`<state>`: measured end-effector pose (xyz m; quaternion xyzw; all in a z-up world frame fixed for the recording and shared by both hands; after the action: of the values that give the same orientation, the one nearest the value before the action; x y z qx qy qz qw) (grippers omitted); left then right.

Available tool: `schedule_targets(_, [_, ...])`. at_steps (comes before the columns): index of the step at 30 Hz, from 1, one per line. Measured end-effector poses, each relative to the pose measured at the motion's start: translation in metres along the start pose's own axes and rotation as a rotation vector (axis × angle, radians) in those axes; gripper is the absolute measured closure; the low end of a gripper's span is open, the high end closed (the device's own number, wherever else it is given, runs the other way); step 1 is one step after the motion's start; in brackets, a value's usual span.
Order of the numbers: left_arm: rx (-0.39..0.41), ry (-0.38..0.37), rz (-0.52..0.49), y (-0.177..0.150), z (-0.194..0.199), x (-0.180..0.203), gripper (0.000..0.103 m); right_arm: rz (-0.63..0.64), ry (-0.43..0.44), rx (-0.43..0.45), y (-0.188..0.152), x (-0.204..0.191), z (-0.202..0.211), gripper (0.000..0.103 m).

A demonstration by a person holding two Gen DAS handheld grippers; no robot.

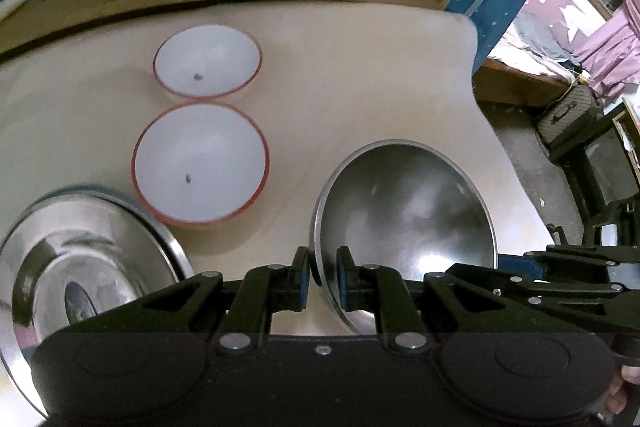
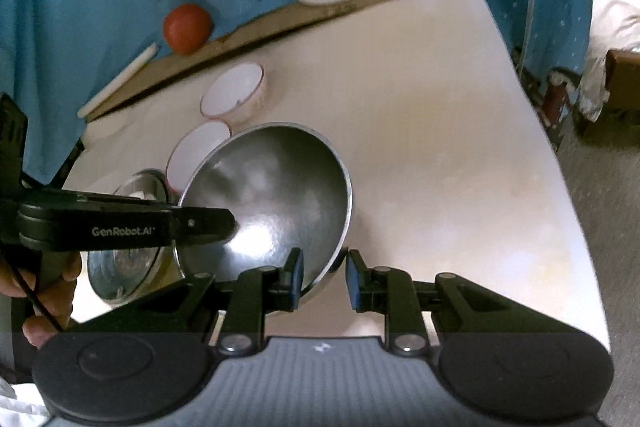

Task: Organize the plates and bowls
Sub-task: 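Lift the steel bowl and carry it beside the plate stack, then lower the steel bowl onto the table and open both grippers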

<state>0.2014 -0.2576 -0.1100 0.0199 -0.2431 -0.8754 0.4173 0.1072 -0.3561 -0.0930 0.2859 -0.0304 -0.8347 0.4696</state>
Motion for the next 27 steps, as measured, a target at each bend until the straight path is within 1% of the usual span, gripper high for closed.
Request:
schedule_targets(8, [-0.044, 0.008, 0.044, -0.009, -0.006, -0.007, 0.088, 0.029, 0.005, -0.042, -0.004, -0.001, -0.009, 0.078])
schedule_targets(15, [-0.057, 0.009, 0.061, -0.008, -0.011, -0.010, 0.088, 0.030, 0.011, -0.056, 0.000, -0.001, -0.018, 0.078])
schedule_targets(18, [-0.056, 0.011, 0.056, -0.009, -0.009, -0.012, 0.088, 0.030, 0.015, -0.055, 0.001, -0.001, -0.020, 0.077])
schedule_targets(20, [-0.053, 0.017, 0.048, -0.007, -0.009, -0.013, 0.085, 0.030, 0.016, -0.053, 0.001, -0.001, -0.020, 0.075])
schedule_targets(22, [-0.054, 0.024, 0.038, -0.006, -0.008, -0.014, 0.084, 0.027, 0.014, -0.051, 0.001, -0.001, -0.020, 0.072])
schedule_targets(25, [-0.061, 0.036, 0.018, -0.006, -0.009, -0.015, 0.083, 0.015, 0.009, -0.055, 0.002, 0.000, -0.021, 0.070])
schedule_targets(27, [-0.063, 0.044, 0.006, -0.005, -0.008, -0.016, 0.081, 0.007, 0.002, -0.052, 0.002, 0.000, -0.020, 0.070])
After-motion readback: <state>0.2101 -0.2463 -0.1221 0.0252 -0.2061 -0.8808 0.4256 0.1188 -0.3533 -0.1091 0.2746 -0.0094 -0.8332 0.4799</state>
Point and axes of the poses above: each gripper's, at about its wrist camera, not at the fingertips, and z roughly against the way its jaws point, x to its right, y to its top, the point moved 7 cm from there along -z, roughly the way its jaws point, and after that the axes turned 12 degrees about -z, right-handed, at the moved point
